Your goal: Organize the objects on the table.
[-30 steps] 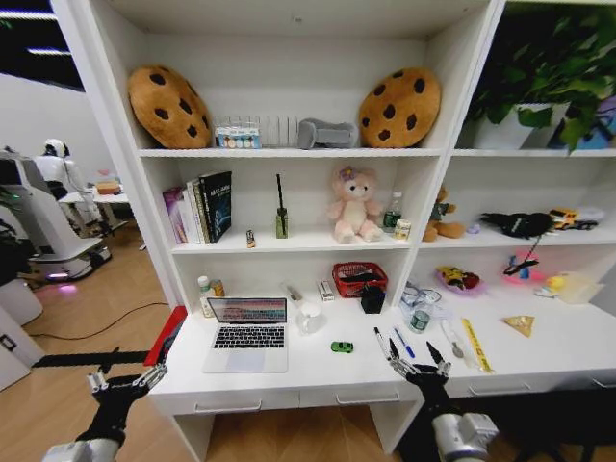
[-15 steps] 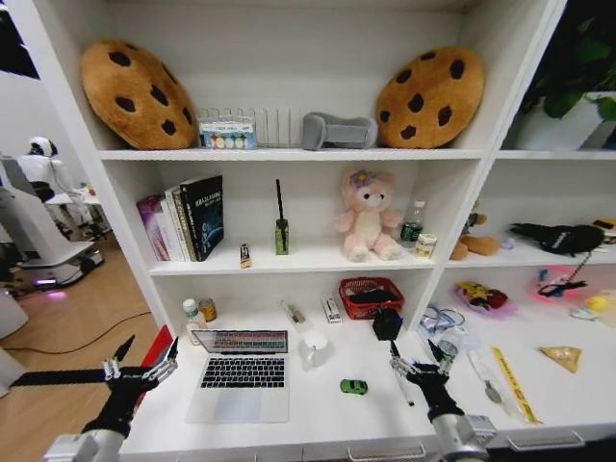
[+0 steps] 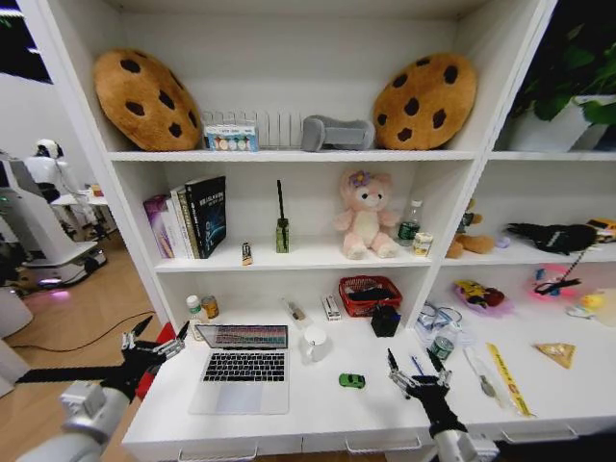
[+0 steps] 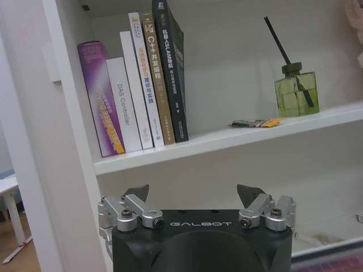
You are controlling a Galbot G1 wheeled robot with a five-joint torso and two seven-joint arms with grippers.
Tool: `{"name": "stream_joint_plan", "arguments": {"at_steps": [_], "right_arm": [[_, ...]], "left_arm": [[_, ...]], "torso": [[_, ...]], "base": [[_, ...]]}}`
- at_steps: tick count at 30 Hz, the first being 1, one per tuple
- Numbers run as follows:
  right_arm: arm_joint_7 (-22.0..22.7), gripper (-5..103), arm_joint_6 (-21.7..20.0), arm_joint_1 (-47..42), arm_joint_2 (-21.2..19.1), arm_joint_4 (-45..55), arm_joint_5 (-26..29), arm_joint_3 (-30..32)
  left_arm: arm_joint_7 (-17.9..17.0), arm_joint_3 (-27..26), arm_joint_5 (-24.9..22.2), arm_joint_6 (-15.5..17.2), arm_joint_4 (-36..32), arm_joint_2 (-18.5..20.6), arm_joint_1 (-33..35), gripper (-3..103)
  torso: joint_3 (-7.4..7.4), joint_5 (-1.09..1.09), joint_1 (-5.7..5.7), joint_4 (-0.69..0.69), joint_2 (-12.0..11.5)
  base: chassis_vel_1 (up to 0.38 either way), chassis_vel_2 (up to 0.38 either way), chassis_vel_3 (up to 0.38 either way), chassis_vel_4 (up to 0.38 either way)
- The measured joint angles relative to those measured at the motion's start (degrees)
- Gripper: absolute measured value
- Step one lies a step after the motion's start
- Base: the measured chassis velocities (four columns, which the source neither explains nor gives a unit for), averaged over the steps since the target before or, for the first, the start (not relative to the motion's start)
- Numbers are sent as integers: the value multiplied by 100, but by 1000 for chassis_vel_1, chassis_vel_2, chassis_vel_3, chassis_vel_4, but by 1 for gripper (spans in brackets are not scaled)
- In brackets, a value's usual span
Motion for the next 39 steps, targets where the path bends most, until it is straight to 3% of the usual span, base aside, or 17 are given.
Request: {"name": "stream_joint_plan", "arguments": {"at_steps": [2,3,4,7,13,15,17,22,24,25,31,34,39], "right_arm": [[2,100,-6,13,-7,-6,4,2],[16,100,-34,56,-33,-38,26,3],[16,100,-34,56,-33,-38,26,3],[34,100,-77,115,-50,-96,69,-2],[38,100,-94,149,-43,-145,78,-18],[41,100,-100,164,-41,-158,89,-18],[42,100,-102,168,-41,-162,96,-18],[44,100,-105,171,-43,-186,119,-14],[45,100,-105,171,-43,-187,120,-13],[43,100,-105,161,-41,-188,121,-3],[36,100,-89,131,-38,-195,122,24],[29,100,-65,135,-31,-259,112,28],[14,100,-33,140,-9,-320,95,30]], "left_arm": [[-25,20,-61,22,21,74,-83,90],[-83,96,-261,93,84,358,-364,80],[-83,96,-261,93,84,358,-364,80],[-136,237,-441,170,66,673,-493,64],[-137,374,-458,168,-21,745,-490,46],[-130,380,-460,156,-87,764,-466,30],[-129,381,-462,154,-108,785,-457,30],[-138,458,-488,152,-125,964,-483,9],[-138,470,-490,152,-118,981,-491,9],[-140,510,-493,152,-85,1045,-522,2],[-95,621,-505,152,29,1217,-568,0],[40,1054,-530,192,349,1619,-774,0],[51,1653,-474,193,667,1744,-1280,0]], "torso": [[0,0,0,0,0],[0,1,0,0,0],[0,1,0,0,0],[0,2,0,1,0],[0,1,0,2,0],[0,2,-1,1,0],[0,2,-1,2,0],[0,2,-1,0,0],[0,2,-1,-1,0],[0,2,-1,0,0],[0,2,-1,0,0],[-1,2,-1,1,0],[0,1,-1,-1,0]], "base": [[0,0,0,0],[0,0,0,0],[0,0,0,0],[0,0,0,0],[0,0,0,0],[0,0,0,0],[0,0,0,0],[0,0,0,0],[0,0,0,0],[0,0,0,0],[0,0,0,0],[0,0,0,0],[0,0,0,0]]}}
